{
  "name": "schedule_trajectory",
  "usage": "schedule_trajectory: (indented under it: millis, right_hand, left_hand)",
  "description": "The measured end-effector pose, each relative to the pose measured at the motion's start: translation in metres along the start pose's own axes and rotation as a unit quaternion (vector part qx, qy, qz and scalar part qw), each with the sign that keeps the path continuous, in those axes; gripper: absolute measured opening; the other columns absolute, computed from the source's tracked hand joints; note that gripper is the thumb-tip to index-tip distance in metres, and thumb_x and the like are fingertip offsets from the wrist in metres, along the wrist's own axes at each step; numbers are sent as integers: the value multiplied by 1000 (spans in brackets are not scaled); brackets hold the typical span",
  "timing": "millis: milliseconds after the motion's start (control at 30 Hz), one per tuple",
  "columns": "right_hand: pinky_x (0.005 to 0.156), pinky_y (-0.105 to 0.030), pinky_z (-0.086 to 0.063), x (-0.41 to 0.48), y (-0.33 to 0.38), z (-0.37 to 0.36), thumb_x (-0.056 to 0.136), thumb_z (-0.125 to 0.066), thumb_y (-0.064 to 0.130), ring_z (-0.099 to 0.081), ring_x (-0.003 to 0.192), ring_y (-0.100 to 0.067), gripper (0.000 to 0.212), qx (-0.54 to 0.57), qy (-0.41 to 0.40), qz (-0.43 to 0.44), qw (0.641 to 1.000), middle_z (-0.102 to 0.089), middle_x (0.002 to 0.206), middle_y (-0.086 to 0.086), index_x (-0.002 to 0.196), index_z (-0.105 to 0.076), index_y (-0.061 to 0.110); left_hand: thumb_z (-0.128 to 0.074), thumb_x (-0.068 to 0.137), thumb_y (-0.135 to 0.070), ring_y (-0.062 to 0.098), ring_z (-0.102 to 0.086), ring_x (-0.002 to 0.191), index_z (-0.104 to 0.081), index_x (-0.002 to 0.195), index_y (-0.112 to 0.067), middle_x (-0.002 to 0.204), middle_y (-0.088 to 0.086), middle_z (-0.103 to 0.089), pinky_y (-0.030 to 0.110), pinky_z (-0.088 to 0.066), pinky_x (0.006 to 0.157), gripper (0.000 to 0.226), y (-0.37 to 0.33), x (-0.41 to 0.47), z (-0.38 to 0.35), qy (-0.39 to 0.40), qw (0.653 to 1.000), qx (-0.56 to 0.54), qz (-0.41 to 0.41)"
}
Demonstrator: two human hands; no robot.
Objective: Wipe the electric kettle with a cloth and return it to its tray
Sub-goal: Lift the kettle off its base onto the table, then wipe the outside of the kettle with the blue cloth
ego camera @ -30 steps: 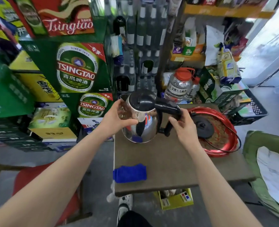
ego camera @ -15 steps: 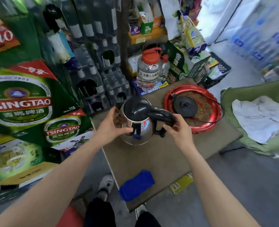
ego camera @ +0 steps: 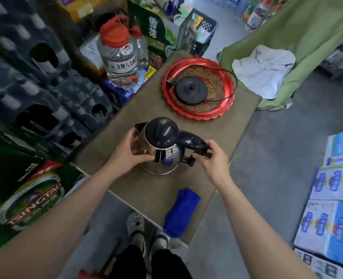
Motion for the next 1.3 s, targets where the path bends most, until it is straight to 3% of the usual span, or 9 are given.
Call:
schedule_trajectory:
  millis: [300,400,533,767,867,933,1000,1100,1300]
  right_hand:
    - [80,-17,-53,-13,-19,-5,84,-74,2,-65,91,-4,39,30,-34,-30,999,-65,98,12,112,-54,19]
    - [89,-38,-54,-34,-51,-11,88,-72,20,-66,105,-27,47,-76,-41,-146,985,-65,114,-6,127,-48,14]
    - [85,-36,-47,-84,-115,-53,85,-67,58,-60,116,-32,68,-247,182,-320,896,-61,128,-14,128,-50,9]
    - [94,-32,-46,-89,-95,-62,81,-80,38,-60,117,-27,61,-202,193,-205,938,-67,125,-7,132,-60,11]
    - [70,-29,-40,-81,-49,-50,78,-81,40,-55,75,-15,29,-173,162,-95,967,-59,79,4,92,-67,19]
    - [59,-26,-35,-78,-11,-38,77,-82,38,-45,59,-7,31,-125,134,-11,983,-52,62,5,70,-54,25]
    - [56,-20,-37,-77,24,-25,75,-83,37,-45,57,-6,31,-69,114,42,990,-57,61,6,70,-54,25]
    - [57,-22,-40,-75,65,-6,74,-85,32,-47,58,-4,26,15,104,64,992,-61,62,8,71,-60,28]
    - [77,-43,-57,-70,80,20,88,-75,18,-73,83,-23,12,142,172,10,975,-77,92,-8,94,-68,11]
  left_hand:
    - [-80,71,1,-34,-48,85,-26,146,-26,112,-32,-42,-6,-37,69,96,-4,-2,-7,7,1000,18,-12]
    - [-80,73,-2,-27,-53,94,-27,143,-35,116,-31,-46,-2,-41,76,94,0,-5,-7,3,1000,16,0]
    - [-80,75,-6,1,-52,115,-28,149,-21,128,-15,-47,17,-44,96,92,10,-18,-4,-31,999,20,18]
    - [-79,76,-8,18,-58,108,-49,134,-12,129,3,-55,23,-47,90,65,45,-60,-21,-7,992,103,72]
    - [-79,77,-10,15,-61,111,-61,109,-30,119,1,-64,22,-48,95,42,35,-77,-48,67,989,122,57]
    - [-80,75,-20,8,-57,116,-60,121,-28,127,-2,-61,27,-45,104,50,16,-83,-66,112,985,129,25]
    - [-79,69,-38,5,-55,118,-58,129,-23,130,-5,-59,28,-42,105,66,-9,-83,-77,130,980,149,-21]
    - [-70,61,-51,6,-63,96,-66,100,-33,103,-10,-68,30,-50,91,43,-43,-81,-71,92,983,151,-56]
    - [-72,80,-36,8,-59,76,-60,85,-32,83,-10,-65,25,-47,70,13,-92,-80,-50,62,987,123,-85]
Point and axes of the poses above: each hand's wrist, its own x-axis towards the middle knuckle, its own z-axis out of the back of the hand, y = z × x, the point moved 9 cm from there along x, towards the middle knuckle
